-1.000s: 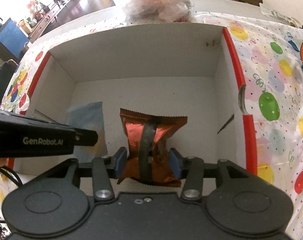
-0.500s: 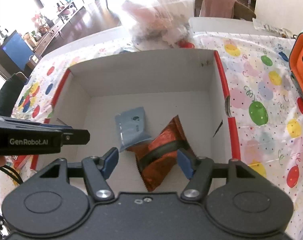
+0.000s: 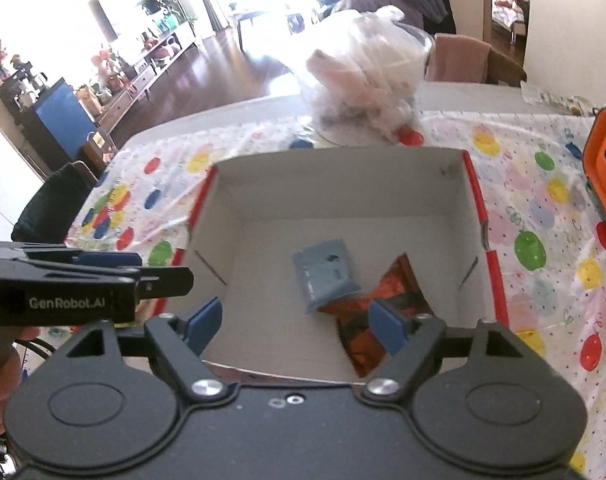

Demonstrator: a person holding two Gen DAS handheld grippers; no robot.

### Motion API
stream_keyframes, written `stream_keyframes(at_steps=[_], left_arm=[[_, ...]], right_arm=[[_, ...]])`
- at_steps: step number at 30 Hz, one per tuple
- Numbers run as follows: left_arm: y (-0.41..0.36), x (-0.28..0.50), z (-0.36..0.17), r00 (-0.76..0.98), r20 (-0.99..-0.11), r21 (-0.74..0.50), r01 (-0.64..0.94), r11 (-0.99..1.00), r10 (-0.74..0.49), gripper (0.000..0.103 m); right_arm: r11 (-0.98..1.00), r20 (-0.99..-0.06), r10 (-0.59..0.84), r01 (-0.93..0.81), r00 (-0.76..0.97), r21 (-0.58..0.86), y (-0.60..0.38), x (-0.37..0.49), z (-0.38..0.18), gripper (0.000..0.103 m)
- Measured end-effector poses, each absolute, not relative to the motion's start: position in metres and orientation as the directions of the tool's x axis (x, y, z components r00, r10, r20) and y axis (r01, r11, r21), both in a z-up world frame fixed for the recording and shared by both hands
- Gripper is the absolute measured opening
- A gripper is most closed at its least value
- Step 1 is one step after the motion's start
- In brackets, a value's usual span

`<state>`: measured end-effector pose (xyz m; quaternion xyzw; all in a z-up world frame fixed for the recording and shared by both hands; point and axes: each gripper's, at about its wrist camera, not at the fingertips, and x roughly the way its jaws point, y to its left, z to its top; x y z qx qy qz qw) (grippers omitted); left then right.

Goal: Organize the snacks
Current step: 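Move both grippers back to the snack pile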

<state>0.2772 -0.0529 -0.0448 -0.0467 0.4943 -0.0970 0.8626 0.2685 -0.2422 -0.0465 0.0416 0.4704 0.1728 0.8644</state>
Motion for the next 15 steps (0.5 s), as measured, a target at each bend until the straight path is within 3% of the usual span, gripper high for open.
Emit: stream_keyframes(at_steps=[3, 10, 15], left_arm=[[-0.038, 0.266, -0.039, 0.510, -0.832, -0.185, 0.118, 0.976, -0.219, 0.069], [0.004, 0.233, -0.030, 0.553, -0.808, -0.170, 0.111, 0.979, -0.203, 0.070], [0.040, 0.211, -0.029, 0.590, -0.790, -0.157, 0.069, 0.985, -0.167, 0.076]], right_arm=[[0.934, -0.784, 0.344, -0.272, 0.517, 0.231, -0.231, 0.259, -0.039, 0.083], [0.916, -0.733, 0.389, -0.321, 0.558, 0.242, -0.197, 0.232, -0.024, 0.098], [0.910, -0.722, 0.399, -0.341, 0.565, 0.236, -0.169, 0.218, -0.025, 0.101]])
